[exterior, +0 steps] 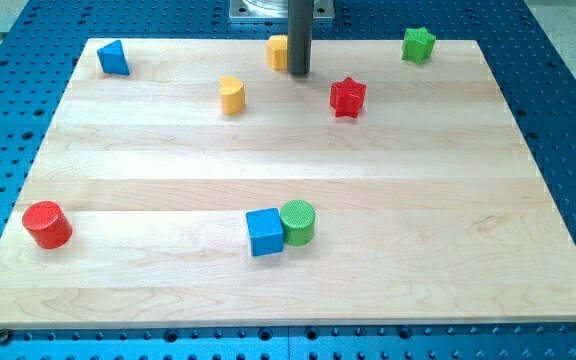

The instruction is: Place your arm to the left of the red star

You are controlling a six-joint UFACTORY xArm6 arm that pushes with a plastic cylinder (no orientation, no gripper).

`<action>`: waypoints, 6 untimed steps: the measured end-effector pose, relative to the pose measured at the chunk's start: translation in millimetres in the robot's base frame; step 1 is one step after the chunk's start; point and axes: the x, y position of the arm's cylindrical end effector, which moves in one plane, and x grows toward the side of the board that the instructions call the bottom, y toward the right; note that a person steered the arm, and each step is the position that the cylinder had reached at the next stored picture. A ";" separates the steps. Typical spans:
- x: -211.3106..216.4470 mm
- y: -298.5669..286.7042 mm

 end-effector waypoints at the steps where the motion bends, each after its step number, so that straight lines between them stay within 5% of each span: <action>1: 2.4 -19.0; 3: 8.3 -24.0; 4: 72.9 3.6; 6: 80.3 32.8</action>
